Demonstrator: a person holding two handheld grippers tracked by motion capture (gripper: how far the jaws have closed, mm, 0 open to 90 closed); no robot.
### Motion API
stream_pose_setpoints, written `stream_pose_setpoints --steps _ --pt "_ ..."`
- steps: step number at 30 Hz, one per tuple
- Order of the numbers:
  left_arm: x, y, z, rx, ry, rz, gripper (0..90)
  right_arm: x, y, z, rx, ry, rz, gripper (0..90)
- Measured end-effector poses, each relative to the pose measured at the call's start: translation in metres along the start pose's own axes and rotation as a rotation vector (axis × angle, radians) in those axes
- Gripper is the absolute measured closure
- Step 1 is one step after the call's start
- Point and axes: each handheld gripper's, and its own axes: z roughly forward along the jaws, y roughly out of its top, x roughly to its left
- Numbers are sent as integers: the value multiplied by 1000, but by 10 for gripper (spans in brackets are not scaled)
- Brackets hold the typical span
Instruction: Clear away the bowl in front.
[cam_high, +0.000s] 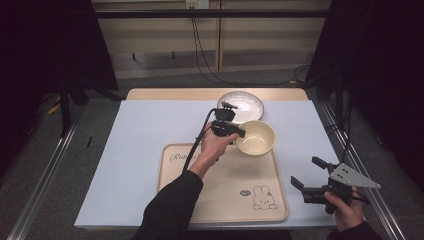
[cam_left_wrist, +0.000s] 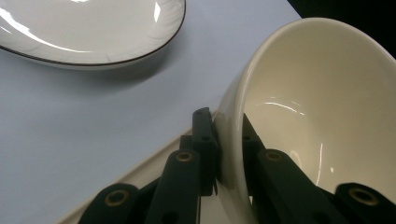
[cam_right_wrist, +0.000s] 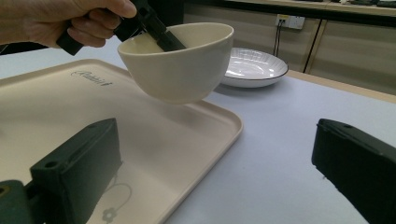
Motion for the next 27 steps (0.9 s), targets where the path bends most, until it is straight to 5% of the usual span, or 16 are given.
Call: stream_pose_setpoints --steps 7,8,11,14,20,22,27 --pt "-2 -3 12 33 9 23 836 0 0 0 -2 2 -1 10" --pt "-3 -3 15 25 10 -3 836 0 0 0 0 2 -2 10" --pt "0 -4 19 51 15 19 836 0 0 0 0 0 -1 10" --pt "-1 -5 30 47 27 -20 836 0 0 1 1 5 -7 10" --pt "3 -9 39 81 44 -10 835 0 0 1 3 4 -6 10" --pt "4 -8 40 91 21 -20 835 -1 0 1 1 8 -13 10" --pt "1 -8 43 81 51 5 835 0 0 1 2 10 -7 10"
